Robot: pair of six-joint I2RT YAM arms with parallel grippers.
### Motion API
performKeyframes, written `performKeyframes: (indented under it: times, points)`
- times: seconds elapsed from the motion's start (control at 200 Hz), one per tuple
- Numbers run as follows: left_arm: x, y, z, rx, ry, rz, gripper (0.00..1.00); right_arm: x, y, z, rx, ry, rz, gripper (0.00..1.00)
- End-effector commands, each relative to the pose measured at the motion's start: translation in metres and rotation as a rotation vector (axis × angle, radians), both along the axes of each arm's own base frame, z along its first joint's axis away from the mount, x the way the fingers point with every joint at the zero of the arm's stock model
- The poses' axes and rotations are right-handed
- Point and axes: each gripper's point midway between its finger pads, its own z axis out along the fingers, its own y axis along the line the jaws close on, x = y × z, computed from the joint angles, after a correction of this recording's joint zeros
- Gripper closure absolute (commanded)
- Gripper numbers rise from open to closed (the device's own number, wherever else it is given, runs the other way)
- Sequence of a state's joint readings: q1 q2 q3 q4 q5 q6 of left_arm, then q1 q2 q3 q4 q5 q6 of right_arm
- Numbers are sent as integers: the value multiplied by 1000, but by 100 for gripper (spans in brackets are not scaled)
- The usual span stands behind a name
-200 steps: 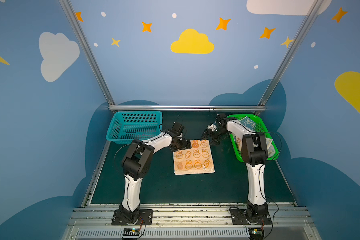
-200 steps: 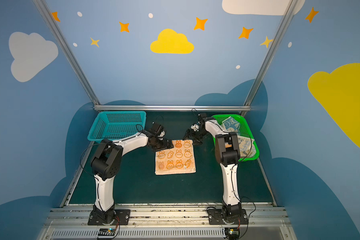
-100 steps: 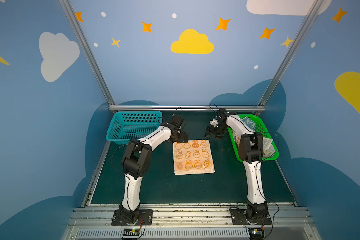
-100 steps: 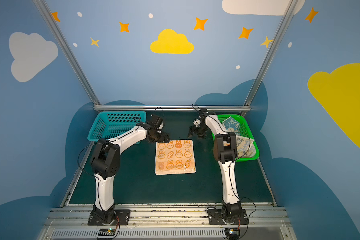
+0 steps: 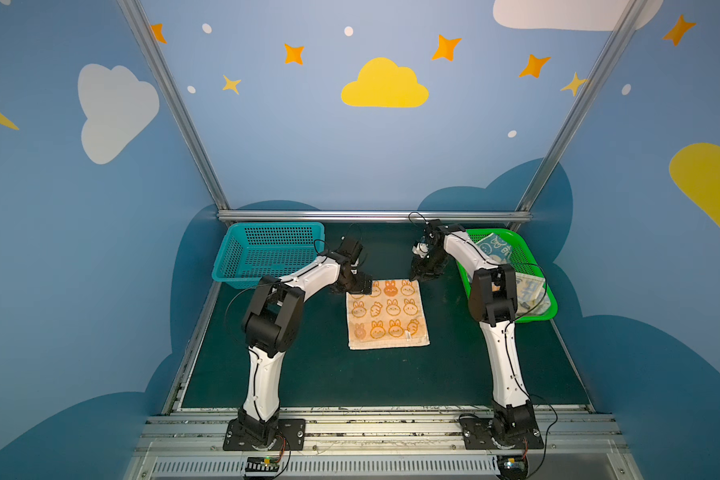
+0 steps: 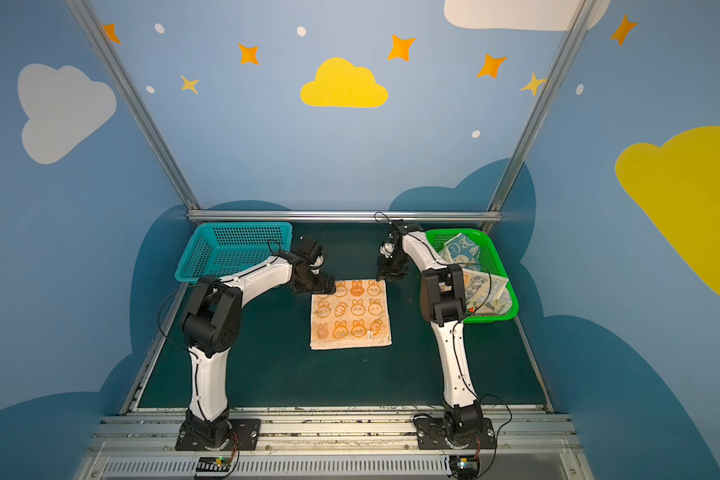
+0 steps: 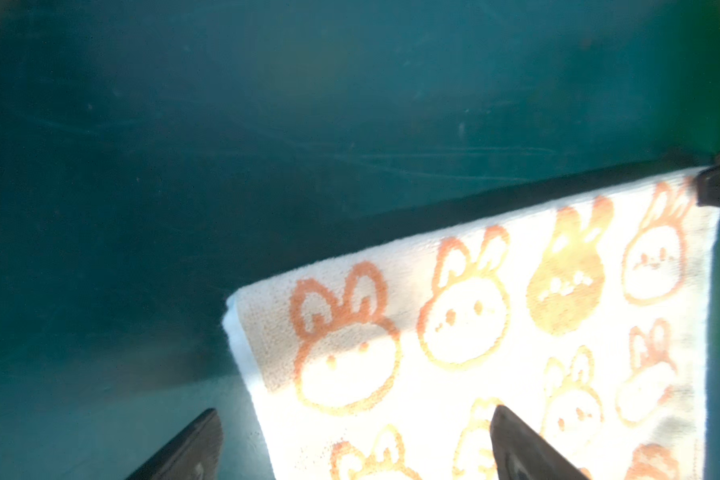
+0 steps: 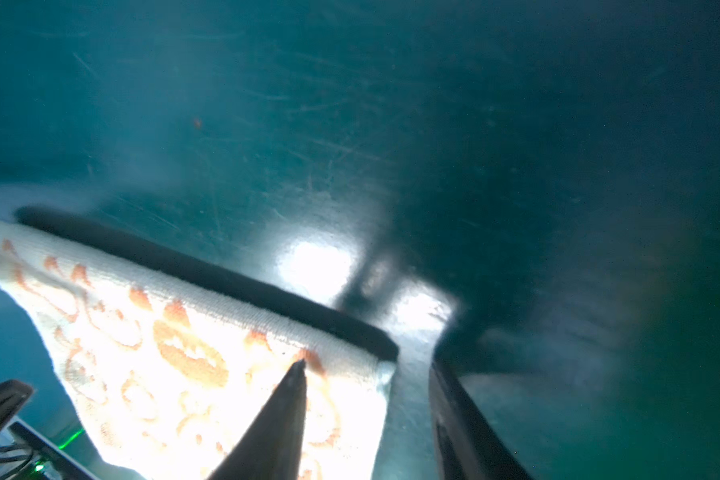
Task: Fold and stack the towels
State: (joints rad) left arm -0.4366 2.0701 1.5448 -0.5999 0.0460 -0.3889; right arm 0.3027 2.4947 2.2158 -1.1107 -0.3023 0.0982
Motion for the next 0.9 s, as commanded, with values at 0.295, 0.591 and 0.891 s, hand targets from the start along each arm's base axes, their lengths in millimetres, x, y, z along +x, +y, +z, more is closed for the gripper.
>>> performKeyframes:
  times: [0.295,0.591,0.891]
  points:
    - [19,14,-5,-7,46,2,0,-22,1,-37,-51,121,4,89]
    - [39,15,-12,-34,50,-48,11,-21,-1,-36,-47,122,3,96]
    - [39,32,-22,-27,61,-81,33,-21,-2,-36,-44,124,0,98]
